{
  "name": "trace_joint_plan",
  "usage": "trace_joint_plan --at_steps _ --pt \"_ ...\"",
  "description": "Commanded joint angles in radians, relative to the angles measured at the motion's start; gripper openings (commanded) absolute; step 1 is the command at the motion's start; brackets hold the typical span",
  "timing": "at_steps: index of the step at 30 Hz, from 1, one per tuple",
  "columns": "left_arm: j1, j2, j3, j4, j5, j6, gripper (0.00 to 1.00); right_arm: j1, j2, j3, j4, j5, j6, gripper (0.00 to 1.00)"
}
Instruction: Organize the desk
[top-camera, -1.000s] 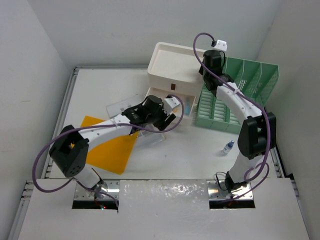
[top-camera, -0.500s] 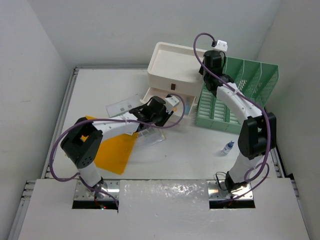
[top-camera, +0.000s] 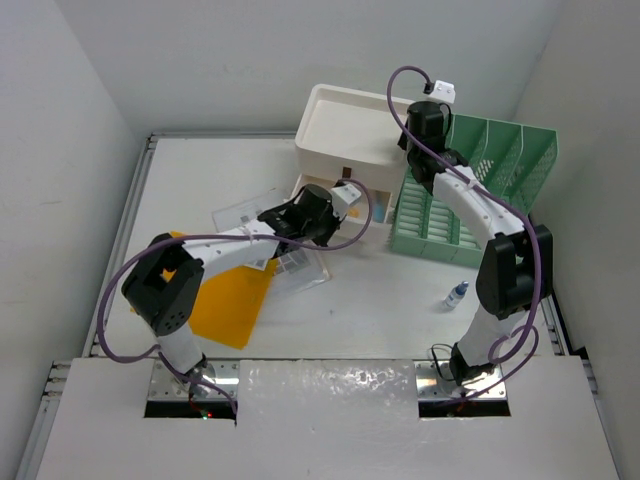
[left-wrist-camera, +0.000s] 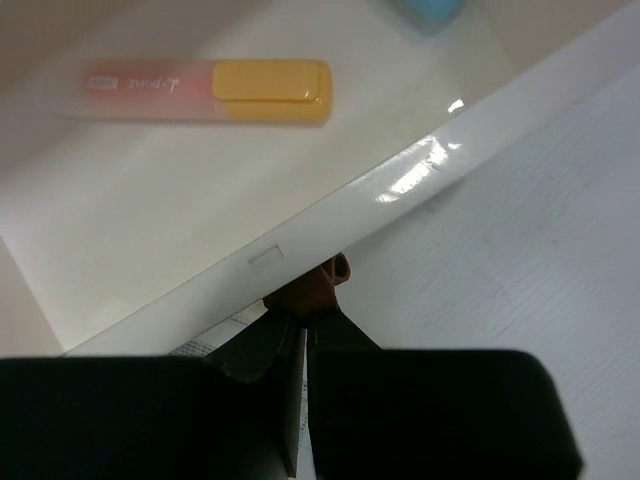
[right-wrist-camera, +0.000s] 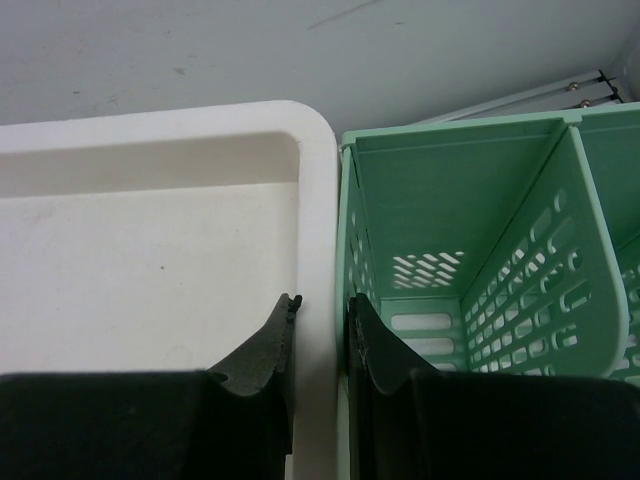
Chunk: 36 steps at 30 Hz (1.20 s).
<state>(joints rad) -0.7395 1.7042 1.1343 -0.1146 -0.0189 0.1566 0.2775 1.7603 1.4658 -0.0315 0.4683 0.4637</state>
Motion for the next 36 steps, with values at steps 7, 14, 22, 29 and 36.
trace_joint_plan --at_steps 7,14,22,29,36 --pt "-0.041 0.024 0.177 0.132 -0.031 0.038 0.00 0.014 0.025 -0.032 -0.111 -0.065 0.030 0.00" --pt "-0.015 0.136 0.295 0.153 -0.116 0.070 0.00 0.025 0.033 -0.030 -0.111 -0.094 0.026 0.00" --pt "0.046 0.284 0.518 0.206 -0.246 0.175 0.00 0.023 0.027 -0.024 -0.126 -0.143 0.001 0.00" --pt "0.065 0.380 0.637 0.176 -0.199 0.172 0.35 0.025 0.044 -0.018 -0.134 -0.157 0.001 0.00" --pt "0.065 0.166 0.443 0.008 -0.040 0.063 0.84 0.025 0.031 -0.028 -0.121 -0.102 0.019 0.00"
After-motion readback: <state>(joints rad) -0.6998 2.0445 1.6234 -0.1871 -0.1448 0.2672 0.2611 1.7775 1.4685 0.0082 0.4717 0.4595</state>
